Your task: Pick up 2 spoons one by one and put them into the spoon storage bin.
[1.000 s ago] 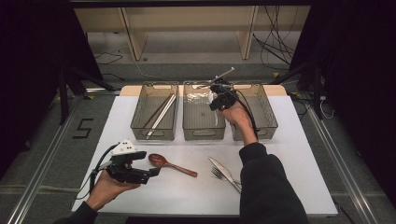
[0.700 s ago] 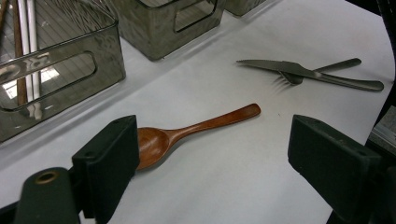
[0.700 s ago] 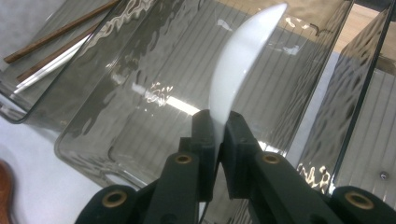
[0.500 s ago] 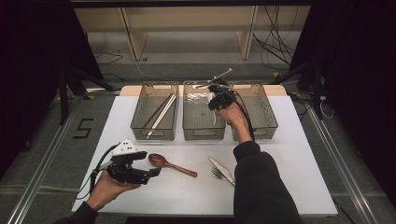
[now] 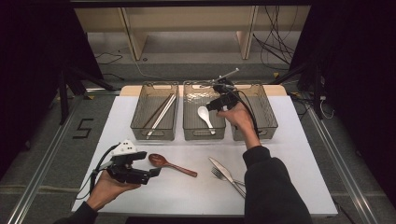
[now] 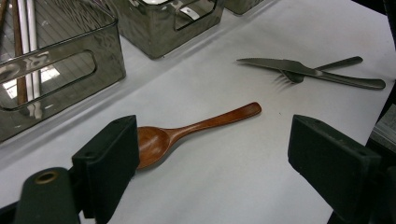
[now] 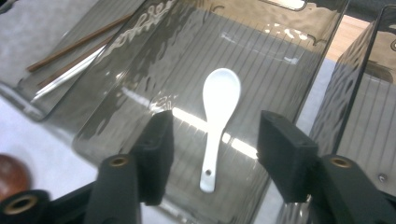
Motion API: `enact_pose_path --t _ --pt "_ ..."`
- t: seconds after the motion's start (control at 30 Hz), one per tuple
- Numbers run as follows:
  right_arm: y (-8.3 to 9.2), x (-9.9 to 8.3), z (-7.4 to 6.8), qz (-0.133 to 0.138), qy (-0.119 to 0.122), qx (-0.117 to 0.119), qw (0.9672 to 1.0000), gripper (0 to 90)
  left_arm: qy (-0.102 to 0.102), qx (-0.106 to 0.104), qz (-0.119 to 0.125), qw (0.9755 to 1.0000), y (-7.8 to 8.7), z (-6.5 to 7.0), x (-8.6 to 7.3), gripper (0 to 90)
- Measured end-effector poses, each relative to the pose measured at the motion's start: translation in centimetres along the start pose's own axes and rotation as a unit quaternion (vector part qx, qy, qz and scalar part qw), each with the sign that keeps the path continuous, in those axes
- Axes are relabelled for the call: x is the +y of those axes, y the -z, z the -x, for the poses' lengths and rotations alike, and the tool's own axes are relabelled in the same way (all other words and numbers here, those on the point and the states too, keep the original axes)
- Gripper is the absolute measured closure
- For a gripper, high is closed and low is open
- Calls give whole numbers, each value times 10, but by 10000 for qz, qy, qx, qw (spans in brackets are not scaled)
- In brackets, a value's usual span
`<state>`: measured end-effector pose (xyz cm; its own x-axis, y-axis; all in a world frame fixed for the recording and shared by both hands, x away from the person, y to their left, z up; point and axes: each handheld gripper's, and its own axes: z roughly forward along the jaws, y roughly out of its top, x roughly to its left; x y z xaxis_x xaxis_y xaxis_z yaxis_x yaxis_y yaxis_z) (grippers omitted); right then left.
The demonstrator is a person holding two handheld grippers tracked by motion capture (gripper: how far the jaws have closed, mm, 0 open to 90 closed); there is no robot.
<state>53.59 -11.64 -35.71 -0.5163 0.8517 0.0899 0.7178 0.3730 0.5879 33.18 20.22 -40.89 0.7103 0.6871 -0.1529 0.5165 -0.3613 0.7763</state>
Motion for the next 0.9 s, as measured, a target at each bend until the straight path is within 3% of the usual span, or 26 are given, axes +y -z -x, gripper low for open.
enact_pose_path --t 0.17,0.2,0.63,0.73,0.9 --pt "17 -16 -1 136 134 98 9998 409 0 13 3 10000 0 -1 0 160" --pt "26 -28 -1 232 202 171 9994 397 18 12 15 10000 -1 -1 0 160" --pt "68 -97 -3 645 235 396 9969 334 124 -1 58 9999 -1 -4 1 160" --pt "77 -115 -7 733 221 474 9959 323 283 -178 116 9994 -3 -5 4 160" --pt "83 -146 -13 702 236 506 9960 308 231 -199 106 9995 -9 -3 8 160"
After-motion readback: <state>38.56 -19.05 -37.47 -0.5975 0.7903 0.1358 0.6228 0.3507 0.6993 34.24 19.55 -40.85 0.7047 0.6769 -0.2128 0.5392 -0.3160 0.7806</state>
